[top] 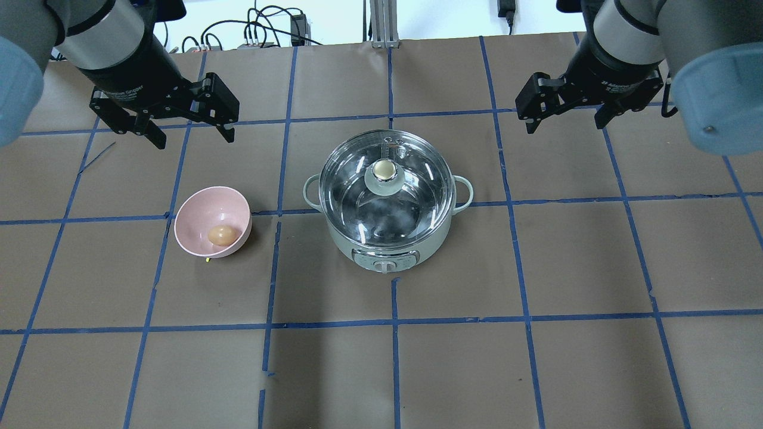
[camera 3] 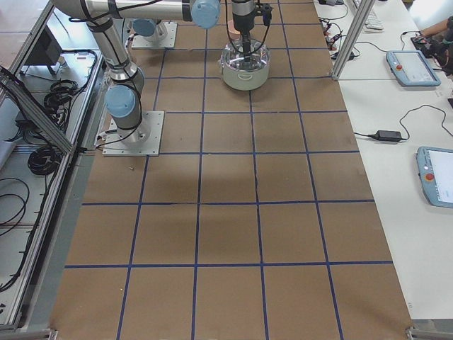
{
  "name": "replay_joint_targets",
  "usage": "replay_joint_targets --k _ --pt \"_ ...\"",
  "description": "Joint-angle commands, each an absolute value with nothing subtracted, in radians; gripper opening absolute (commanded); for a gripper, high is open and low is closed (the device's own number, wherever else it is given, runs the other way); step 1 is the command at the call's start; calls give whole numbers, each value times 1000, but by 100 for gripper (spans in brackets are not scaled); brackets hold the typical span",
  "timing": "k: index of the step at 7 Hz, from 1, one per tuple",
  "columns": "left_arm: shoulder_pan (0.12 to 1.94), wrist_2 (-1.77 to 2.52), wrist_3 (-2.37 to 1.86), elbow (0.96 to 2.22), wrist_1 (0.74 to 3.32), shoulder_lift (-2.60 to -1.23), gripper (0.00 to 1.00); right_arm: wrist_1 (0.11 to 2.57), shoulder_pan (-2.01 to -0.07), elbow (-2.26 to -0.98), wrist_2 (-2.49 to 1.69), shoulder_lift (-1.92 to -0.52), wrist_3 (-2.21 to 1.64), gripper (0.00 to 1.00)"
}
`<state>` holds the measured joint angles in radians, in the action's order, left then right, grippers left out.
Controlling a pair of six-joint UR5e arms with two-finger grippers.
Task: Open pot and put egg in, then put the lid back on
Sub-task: 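Move the right gripper over the pot and lower onto the lid knob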
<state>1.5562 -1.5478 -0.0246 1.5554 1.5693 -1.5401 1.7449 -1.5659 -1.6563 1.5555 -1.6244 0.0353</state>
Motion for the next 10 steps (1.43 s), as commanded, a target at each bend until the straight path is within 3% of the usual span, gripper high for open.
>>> replay_joint_targets --k 1,5,8,10 --pt "1552 -1548 -23 1555 1569 -1540 100 1744 -1566 -1657 1555 -1624 35 100" --pt "1552 -1548 -23 1555 1572 -1540 100 1762 -1621 -1648 1551 -1596 -62 100" --pt "1551 -1548 -23 1555 1569 -1540 100 1902 -1886 -1640 1566 -1491 -410 100" --pt "1548 -1552 -23 1555 1569 -1540 100 1992 -1956 -1640 1565 -1428 -489 100"
